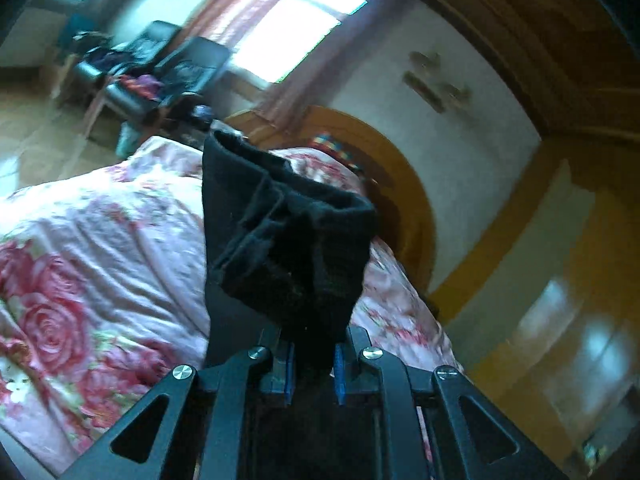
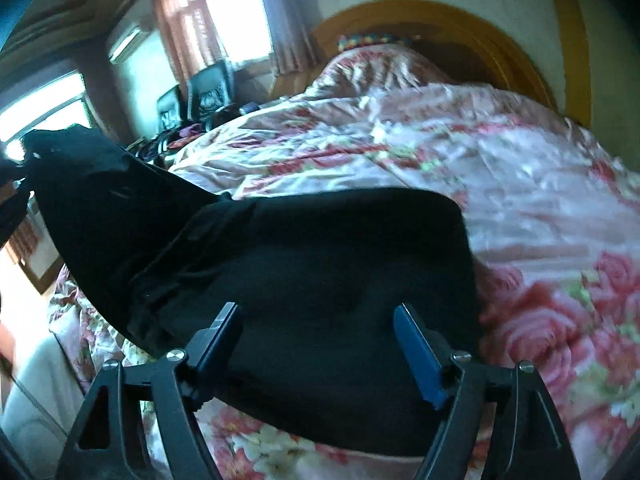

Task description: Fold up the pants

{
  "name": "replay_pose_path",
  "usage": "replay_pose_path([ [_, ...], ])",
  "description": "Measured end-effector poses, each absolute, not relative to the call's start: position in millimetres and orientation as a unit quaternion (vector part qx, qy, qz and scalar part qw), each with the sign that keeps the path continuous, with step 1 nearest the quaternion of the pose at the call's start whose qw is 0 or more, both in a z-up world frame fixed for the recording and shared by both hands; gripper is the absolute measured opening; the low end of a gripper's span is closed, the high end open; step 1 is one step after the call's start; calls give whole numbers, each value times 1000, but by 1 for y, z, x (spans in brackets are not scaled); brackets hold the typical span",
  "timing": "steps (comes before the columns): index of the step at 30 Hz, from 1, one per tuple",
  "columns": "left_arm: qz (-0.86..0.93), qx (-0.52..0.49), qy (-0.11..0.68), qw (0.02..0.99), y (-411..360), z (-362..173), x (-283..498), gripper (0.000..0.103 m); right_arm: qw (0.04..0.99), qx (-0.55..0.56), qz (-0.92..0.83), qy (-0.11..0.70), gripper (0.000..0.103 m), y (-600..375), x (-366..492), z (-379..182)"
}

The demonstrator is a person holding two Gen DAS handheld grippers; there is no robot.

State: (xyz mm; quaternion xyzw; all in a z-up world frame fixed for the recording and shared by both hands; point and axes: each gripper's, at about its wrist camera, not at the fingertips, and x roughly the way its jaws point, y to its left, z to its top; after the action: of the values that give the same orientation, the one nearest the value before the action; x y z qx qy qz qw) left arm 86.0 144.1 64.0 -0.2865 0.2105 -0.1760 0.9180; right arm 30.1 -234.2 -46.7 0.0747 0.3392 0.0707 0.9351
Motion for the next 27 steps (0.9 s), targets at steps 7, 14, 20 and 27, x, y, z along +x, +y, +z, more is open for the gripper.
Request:
replay_pose_path([
  [7,-231,-212,234,920,85,62,76,14,935,92,50,339,78,-245,30,-41],
  [14,-272,-217,287,893,49,37,83,14,934,114,39,337,78,-257,28,-42],
  [20,-298,-200,329,874,21,16,85,14,933,133,26,334,78,-269,30,-41],
  [27,-303,-169,366,864,-10,-3,86,14,929,161,2,334,78,-286,29,-42],
])
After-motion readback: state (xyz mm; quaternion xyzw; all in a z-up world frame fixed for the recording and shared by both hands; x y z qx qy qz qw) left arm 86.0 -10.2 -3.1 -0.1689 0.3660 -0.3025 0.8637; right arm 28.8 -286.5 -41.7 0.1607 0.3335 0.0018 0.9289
